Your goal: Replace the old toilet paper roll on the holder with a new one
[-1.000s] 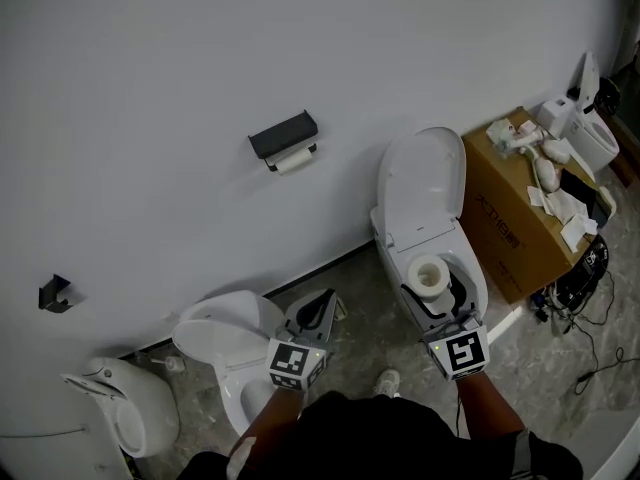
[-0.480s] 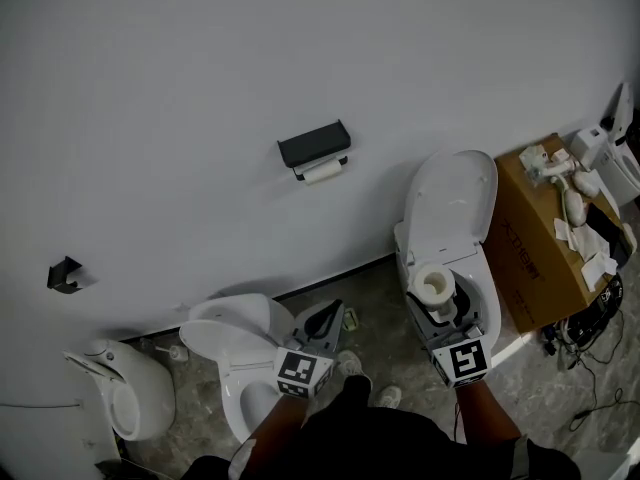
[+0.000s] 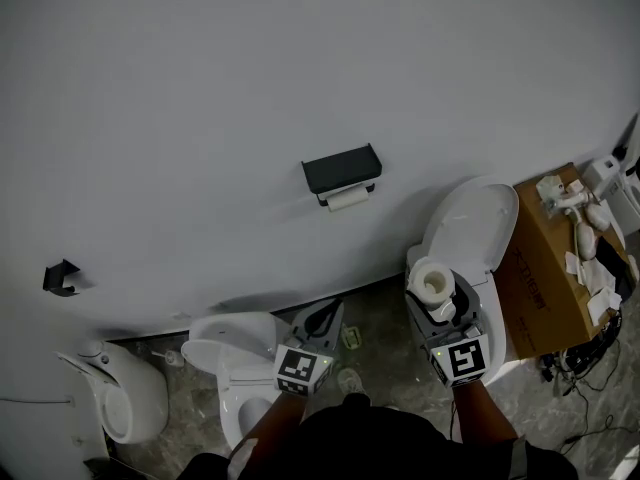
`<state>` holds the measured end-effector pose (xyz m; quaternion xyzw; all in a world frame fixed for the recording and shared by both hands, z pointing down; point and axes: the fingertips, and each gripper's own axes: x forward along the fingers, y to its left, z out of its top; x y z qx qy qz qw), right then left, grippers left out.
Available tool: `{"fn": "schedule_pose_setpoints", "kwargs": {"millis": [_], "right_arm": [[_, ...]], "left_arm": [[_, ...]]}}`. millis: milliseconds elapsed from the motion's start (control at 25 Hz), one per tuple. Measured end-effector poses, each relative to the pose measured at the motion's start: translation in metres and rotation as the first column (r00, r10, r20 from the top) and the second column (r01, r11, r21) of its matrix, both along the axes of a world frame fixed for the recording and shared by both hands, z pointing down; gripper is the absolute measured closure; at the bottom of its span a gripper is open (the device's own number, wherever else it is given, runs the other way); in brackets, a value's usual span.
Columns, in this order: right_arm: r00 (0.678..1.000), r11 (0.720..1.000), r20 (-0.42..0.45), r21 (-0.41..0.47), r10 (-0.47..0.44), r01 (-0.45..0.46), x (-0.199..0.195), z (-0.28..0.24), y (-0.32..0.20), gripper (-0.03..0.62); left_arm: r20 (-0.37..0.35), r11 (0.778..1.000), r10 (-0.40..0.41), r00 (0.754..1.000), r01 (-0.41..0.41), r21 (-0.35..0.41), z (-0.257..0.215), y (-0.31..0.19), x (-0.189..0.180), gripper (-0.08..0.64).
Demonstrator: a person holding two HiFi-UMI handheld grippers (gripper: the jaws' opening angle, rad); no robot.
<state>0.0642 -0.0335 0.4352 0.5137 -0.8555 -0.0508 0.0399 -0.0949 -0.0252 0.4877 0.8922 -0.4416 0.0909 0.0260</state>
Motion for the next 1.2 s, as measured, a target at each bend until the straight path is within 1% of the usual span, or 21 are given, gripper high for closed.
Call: {"fn": "schedule_pose_setpoints", "kwargs": {"millis": [200,320,440,640,760,840,920,1040,1200], "right_arm": [[1.0,0.999,0.026,0.033,-0.002,0.001,-0.023,-0.009,-0.037,0.285],[1.0,0.999,0.016,0.044,-0.003,0.002,-0.034,-0.012,-0.052,0.285],[1.0,0.999,0.003,0.045,-0.011,0.011,-0.046,-0.013,-0.06,0.285],[1.0,0.999,0.019,0.038,0.003,-0.003,-0.05,-0.009,-0.072,0.285],[1.0,1.0,0.013,0.025,-0.002,0.002,-0.049,-0.005,-0.079,0.285],[1.0,1.0,0.018,0.023,-0.013,0.012,-0.049,-0.006,-0.085,0.285],[1.0,1.0,0.012,0.016,-0.027,0.027,-0.049,-0.007,-0.09,0.285],[0.998,0.999,-0.02,-0.005,-0.051,0.051,-0.044,-0.008,-0.097,0.285],[0.997,0.997,0.009,0.015,-0.079,0.078,-0.032,-0.01,-0.109,0.285]], "left_arm": [[0.008,1.0,-0.005,1.0,0.005,-0.006,0.001,-0.032,-0.021,0.553],[0.021,1.0,-0.022,1.0,0.021,0.003,-0.001,-0.05,-0.033,0.553],[0.042,0.999,-0.046,0.998,0.047,-0.009,0.004,-0.066,-0.045,0.553],[0.037,0.999,-0.042,0.998,0.042,-0.009,0.003,-0.084,-0.049,0.554],[0.034,0.999,-0.033,0.999,0.033,0.011,-0.003,-0.089,-0.044,0.552],[0.072,0.999,-0.026,0.997,0.024,0.023,-0.005,-0.095,-0.04,0.554],[0.132,0.999,-0.02,0.991,0.016,0.03,-0.004,-0.101,-0.034,0.554],[0.219,0.998,-0.023,0.975,0.009,0.062,-0.005,-0.11,-0.023,0.553],[0.3,0.996,-0.037,0.953,0.009,0.094,-0.006,-0.121,-0.007,0.552]]}}
